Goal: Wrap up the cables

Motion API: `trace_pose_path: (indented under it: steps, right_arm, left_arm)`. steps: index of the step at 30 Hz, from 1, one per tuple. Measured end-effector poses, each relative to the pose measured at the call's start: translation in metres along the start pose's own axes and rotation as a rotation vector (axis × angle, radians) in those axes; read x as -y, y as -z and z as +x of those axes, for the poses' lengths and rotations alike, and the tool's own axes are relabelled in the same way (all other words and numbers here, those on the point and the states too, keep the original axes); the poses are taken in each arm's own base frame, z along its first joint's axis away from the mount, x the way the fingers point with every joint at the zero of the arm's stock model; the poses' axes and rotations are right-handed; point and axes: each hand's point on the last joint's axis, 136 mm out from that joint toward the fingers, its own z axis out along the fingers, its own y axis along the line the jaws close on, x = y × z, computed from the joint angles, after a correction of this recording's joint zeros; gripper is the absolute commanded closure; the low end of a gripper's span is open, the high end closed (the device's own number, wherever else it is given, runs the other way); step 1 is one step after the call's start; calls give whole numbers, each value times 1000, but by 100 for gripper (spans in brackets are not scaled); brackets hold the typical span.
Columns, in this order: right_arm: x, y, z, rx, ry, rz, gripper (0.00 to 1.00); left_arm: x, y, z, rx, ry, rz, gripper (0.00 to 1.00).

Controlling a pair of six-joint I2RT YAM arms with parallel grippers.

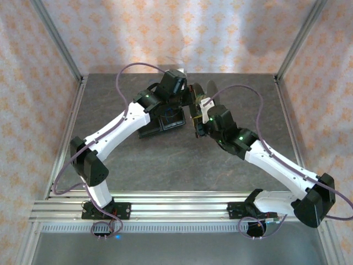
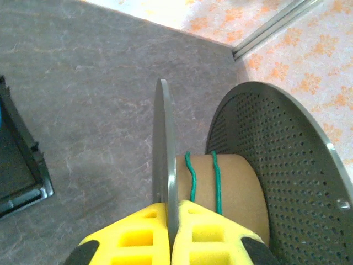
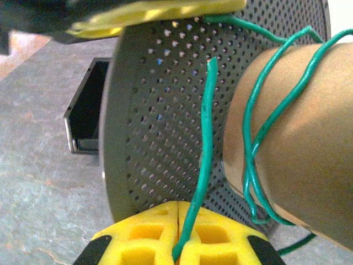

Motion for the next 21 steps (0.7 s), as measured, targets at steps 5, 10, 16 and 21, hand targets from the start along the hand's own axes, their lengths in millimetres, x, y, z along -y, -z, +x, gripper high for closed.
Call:
trace_pose_path:
  steps: [5, 10, 16, 21]
  right_arm:
    - [3, -8, -4, -14, -103, 39, 94]
    - [2, -13, -1, -34, -154, 46, 80]
    - [-3, -11, 6, -65, -163, 22, 69]
    - [-11, -2, 8, -91, -172, -25, 58]
  left_arm:
    - [1, -1, -3, 10, -75, -34, 100]
    - [-3, -2, -1, -1, -122, -64, 100]
    - [-5, -1, 5, -23, -167, -85, 100]
    - [-2, 1, 10, -56, -187, -89, 100]
